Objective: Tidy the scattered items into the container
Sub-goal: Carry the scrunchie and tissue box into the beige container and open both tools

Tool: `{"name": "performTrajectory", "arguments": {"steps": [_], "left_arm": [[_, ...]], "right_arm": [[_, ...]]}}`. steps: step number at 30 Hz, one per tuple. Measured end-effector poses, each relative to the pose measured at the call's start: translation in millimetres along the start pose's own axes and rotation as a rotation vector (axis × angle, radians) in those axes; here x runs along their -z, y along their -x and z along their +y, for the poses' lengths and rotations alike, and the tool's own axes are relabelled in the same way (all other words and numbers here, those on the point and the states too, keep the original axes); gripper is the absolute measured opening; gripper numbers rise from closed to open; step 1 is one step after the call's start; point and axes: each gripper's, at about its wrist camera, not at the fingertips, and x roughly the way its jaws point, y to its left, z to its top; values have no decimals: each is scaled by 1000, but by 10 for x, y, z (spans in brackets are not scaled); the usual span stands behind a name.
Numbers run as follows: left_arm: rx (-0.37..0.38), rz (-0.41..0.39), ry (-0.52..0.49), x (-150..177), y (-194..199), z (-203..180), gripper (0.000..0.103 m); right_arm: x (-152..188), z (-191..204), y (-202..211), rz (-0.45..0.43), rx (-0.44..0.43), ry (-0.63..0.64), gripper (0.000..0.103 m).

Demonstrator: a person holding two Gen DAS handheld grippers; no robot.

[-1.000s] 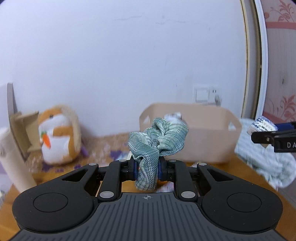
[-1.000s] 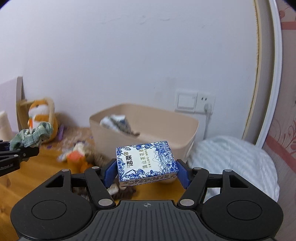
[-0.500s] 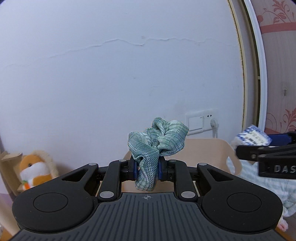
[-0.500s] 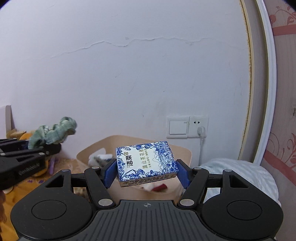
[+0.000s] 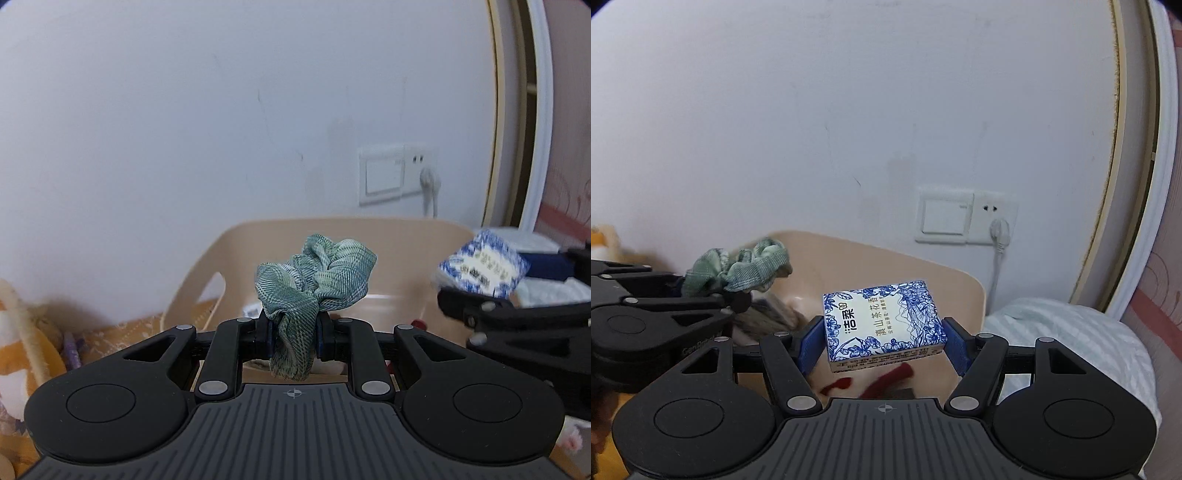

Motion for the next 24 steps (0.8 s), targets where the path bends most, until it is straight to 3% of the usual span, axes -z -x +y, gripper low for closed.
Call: {"name": "performTrajectory", "arguments": {"steps": [5,11,14,16,18,24], "left_arm": [[14,33,7,-117,-47,-105,20],[0,48,-4,-42,-54,-72,31],[6,41,-13,-60,-34,-83,46],[-23,24,-15,-66,-5,-69,62],[-40,7,-8,-79,39,-29,70],[-51,-36,20,-69,203,174,77]], "right_arm": [[30,-27,-220,49,5,-2,63],[148,-16,-361,88,22,3,63],[140,-16,-421,101,16,3,64],[158,-8,-404,100,15,13,69],[161,-16,-390,87,25,20,70],[134,-68,-208,64,24,-9,75]]}}
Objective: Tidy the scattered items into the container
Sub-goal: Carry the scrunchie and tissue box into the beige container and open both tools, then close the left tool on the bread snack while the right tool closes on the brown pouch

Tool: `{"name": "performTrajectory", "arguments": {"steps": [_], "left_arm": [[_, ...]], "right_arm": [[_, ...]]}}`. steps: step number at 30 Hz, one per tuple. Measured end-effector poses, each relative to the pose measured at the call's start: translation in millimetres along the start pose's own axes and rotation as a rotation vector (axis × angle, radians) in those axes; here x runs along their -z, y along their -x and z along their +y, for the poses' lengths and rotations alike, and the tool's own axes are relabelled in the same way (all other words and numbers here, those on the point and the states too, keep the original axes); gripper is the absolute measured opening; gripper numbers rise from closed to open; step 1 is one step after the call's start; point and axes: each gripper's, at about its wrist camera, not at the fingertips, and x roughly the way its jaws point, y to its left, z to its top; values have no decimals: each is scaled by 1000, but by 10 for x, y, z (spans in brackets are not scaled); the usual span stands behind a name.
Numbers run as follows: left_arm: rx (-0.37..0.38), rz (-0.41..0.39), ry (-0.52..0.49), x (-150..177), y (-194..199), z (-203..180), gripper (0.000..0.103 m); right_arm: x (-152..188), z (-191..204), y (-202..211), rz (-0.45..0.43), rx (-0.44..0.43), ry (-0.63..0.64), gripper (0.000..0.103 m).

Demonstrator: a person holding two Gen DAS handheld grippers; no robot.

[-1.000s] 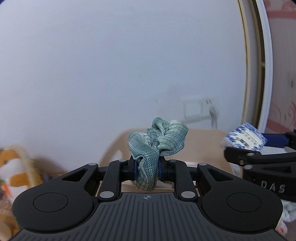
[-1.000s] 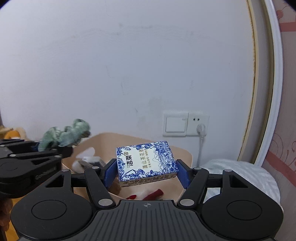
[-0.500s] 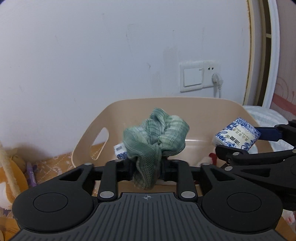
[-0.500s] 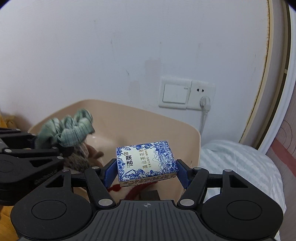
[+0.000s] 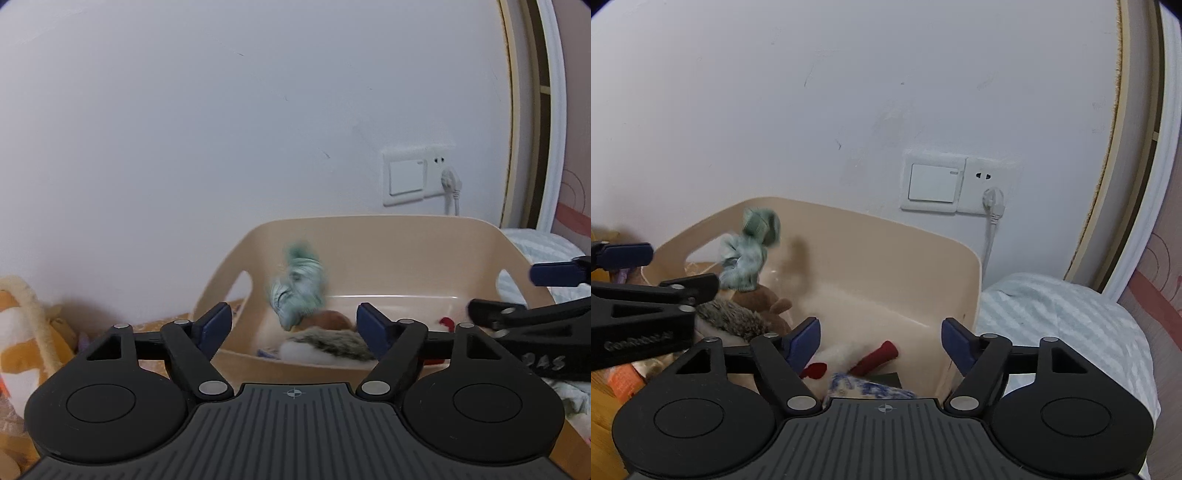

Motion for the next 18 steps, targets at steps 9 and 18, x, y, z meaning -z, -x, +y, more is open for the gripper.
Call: {"name": "performTrajectory", "arguments": {"steps": [9,18], "left_arm": [[-55,-67,105,319,293,698,82],[-66,-12,134,810,410,1304,84]], "right_arm": [[123,23,361,-59,-3,-17,87],[528,443,778,-101,-17,16,103]]}}
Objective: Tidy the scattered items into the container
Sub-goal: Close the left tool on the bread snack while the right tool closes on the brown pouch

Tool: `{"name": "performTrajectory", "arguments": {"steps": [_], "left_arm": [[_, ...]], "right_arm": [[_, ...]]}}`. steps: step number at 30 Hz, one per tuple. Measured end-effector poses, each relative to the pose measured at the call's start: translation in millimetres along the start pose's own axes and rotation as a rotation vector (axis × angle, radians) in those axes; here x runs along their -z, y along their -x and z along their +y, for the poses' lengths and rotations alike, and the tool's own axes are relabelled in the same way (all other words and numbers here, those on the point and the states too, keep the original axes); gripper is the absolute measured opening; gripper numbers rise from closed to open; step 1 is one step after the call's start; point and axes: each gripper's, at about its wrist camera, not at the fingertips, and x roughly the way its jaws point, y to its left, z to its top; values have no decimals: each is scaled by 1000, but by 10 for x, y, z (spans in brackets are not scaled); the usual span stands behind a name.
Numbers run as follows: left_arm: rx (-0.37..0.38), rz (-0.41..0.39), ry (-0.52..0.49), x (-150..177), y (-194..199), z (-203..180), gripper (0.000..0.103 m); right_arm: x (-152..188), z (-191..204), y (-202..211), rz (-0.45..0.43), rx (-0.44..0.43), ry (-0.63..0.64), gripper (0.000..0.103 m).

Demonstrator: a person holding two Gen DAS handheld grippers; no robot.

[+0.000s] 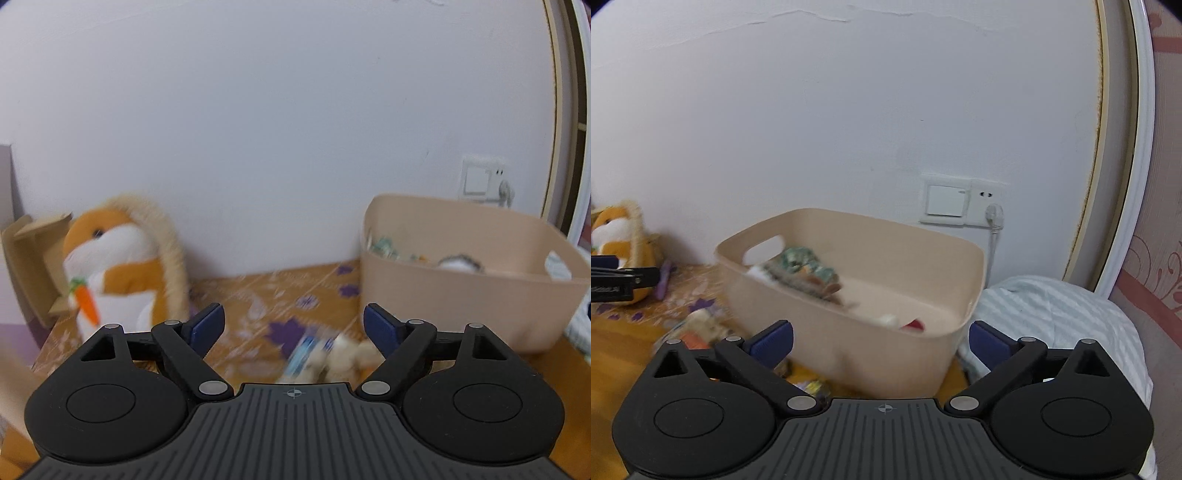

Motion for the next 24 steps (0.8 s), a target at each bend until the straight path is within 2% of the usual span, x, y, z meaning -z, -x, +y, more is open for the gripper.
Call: {"name": "performTrajectory", "arguments": {"steps": [6,13,16,24], "left_arm": [[18,60,-22,306,22,142,84],[-5,75,-181,573,-75,84,84],[2,71,-243,643,-178,69,84],[57,80,-229,741,-509,136,84]], "right_arm": [[296,393,56,64,-41,30,103],[518,673,-33,133,-52,1,103],[588,748,-89,148,-23,-2,103],[682,753,-257,203,-10,-82,103]]}}
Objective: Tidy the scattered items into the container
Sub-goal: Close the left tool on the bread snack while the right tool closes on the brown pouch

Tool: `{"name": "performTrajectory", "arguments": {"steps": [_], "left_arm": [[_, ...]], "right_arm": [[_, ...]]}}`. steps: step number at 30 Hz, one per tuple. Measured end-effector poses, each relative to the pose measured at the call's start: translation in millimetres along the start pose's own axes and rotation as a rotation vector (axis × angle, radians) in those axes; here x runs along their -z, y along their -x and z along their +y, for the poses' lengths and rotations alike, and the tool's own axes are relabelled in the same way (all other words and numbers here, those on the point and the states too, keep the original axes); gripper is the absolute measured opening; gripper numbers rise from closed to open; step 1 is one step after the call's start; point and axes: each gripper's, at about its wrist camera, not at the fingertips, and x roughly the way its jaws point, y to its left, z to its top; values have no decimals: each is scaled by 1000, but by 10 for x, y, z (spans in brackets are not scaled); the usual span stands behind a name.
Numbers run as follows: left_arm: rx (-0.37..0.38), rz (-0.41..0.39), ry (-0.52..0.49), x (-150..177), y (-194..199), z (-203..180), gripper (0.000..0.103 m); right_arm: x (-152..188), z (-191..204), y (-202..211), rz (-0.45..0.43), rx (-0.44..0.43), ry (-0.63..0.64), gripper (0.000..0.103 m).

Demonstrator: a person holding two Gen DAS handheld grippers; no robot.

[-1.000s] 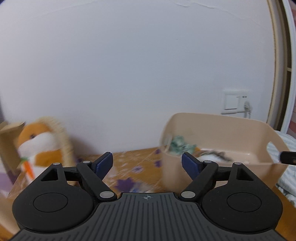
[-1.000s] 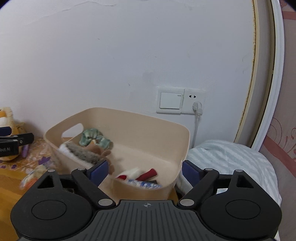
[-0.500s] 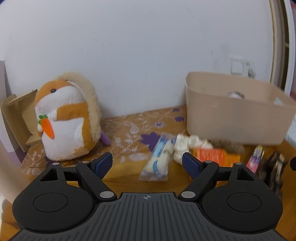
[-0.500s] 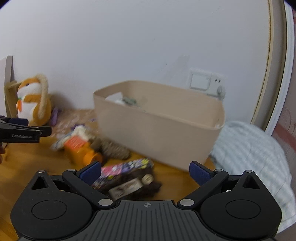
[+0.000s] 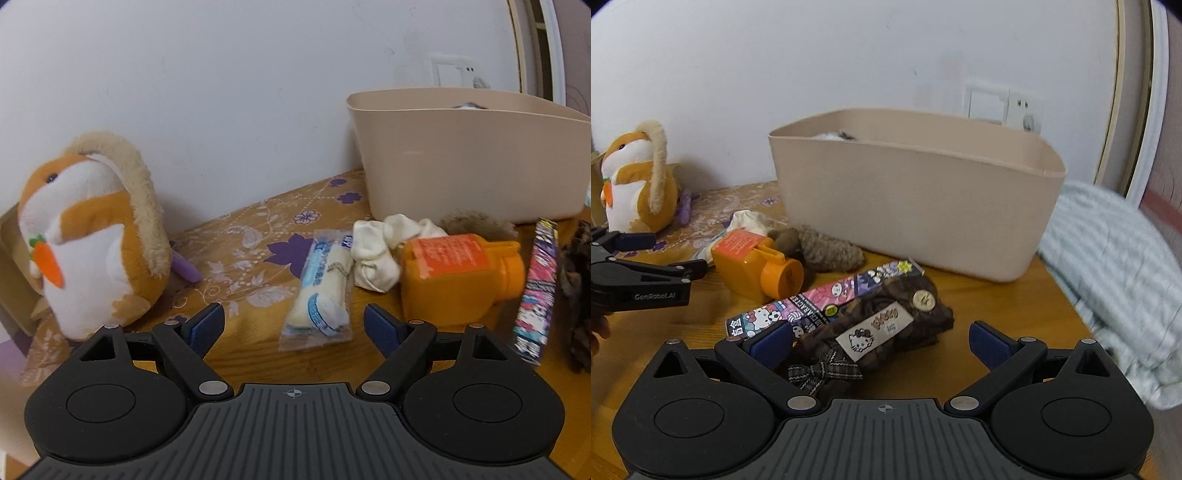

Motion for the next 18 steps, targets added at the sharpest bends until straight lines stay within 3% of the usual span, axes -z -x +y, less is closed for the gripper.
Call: {"name": "performTrajectory", "arguments": {"steps": [18], "left_arm": [[185,52,104,-88,-487,162,85]], "right_arm": [[132,38,-309,70,-3,-19,103]]}}
